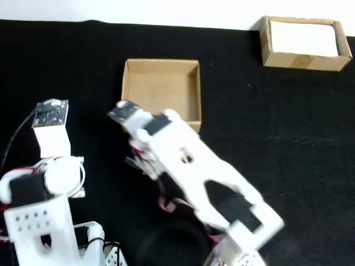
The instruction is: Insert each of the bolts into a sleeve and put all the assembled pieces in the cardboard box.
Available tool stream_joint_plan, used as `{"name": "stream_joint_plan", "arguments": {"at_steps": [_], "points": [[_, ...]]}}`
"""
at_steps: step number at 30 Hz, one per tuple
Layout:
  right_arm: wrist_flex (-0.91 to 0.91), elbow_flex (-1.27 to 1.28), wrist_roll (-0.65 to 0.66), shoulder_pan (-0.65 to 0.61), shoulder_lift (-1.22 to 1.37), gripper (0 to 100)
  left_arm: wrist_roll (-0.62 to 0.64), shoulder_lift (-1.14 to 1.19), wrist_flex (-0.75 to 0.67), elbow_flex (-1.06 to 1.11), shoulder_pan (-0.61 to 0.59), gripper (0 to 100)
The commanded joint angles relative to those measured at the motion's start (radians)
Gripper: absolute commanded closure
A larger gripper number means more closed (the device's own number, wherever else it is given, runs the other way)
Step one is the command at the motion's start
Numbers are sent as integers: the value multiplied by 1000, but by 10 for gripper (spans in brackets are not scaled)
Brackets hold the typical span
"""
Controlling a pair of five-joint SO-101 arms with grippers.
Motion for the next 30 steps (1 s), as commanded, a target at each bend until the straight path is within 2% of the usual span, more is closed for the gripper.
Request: {"name": "stream_joint_plan", "arguments": {"at_steps": [1,14,25,27,30], "points": [[-4,-185,38,-28,148,797,-25,5,-28,-19,7,856],[50,-588,69,-88,521,797,-14,5,-86,18,4,832],[159,-794,64,-104,731,799,-18,5,-193,179,-97,829],[159,-825,64,-105,756,833,-18,5,-221,209,-107,832],[160,-865,64,-107,771,953,-18,5,-244,248,-107,832]]}}
